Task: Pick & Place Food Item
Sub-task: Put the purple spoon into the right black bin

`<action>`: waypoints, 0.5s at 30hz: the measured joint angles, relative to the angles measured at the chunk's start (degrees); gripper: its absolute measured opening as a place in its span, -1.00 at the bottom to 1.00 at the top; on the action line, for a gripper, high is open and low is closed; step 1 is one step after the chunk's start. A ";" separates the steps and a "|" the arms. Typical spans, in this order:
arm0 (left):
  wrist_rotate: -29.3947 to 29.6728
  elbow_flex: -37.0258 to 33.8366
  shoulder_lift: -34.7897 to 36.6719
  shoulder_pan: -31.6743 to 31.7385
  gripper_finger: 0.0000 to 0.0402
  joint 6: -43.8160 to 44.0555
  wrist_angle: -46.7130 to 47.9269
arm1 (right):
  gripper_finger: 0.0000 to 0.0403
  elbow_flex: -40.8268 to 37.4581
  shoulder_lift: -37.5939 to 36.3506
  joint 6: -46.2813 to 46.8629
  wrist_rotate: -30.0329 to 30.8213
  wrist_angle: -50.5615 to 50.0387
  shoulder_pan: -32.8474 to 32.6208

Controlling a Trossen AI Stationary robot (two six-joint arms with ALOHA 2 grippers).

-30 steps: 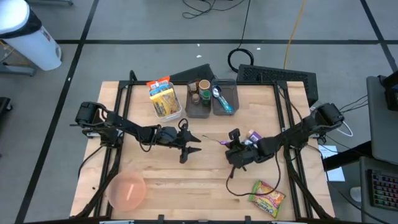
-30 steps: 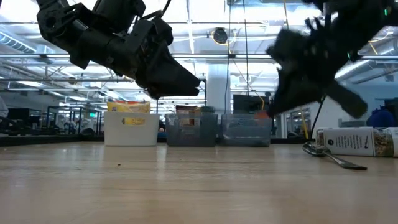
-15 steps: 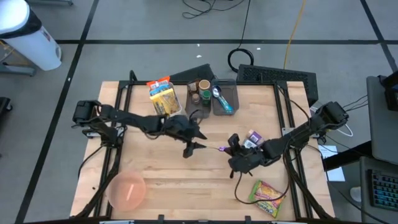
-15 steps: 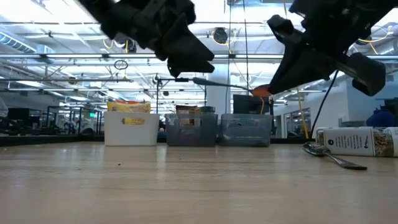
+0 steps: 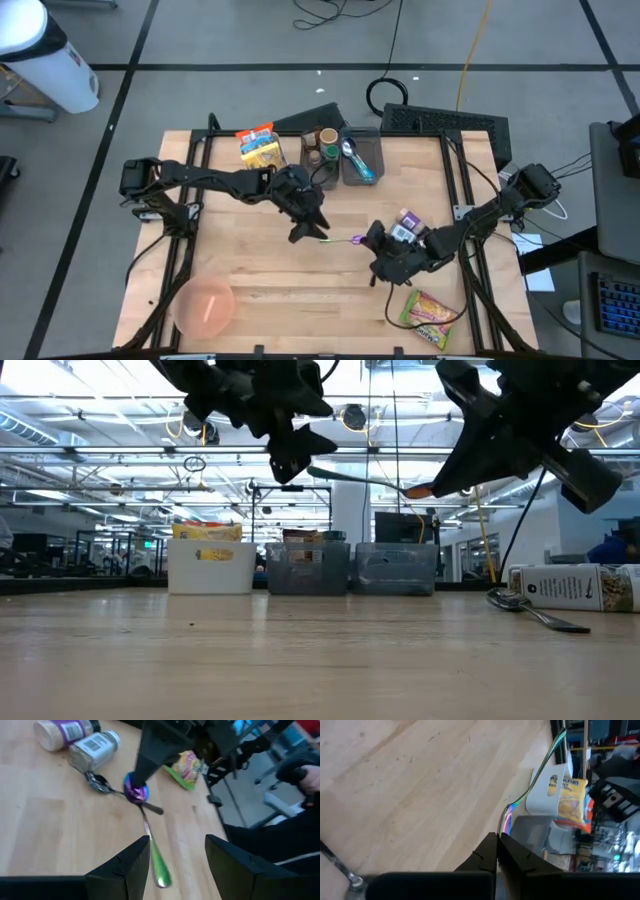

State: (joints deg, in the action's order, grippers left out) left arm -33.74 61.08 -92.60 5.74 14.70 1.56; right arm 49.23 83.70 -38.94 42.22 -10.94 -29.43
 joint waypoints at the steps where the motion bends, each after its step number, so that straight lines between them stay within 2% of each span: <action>1: -0.79 0.00 0.00 0.16 0.00 0.79 0.02 | -1.00 0.00 0.00 -1.36 0.00 0.15 0.00; 15: -4.40 0.00 0.00 0.30 0.00 6.23 1.74 | -1.00 -0.02 0.00 -27.26 9.12 8.04 0.07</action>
State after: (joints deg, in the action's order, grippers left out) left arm -38.14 61.08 -92.60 6.04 20.93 3.30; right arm 49.21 83.70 -66.21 51.34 -2.90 -29.36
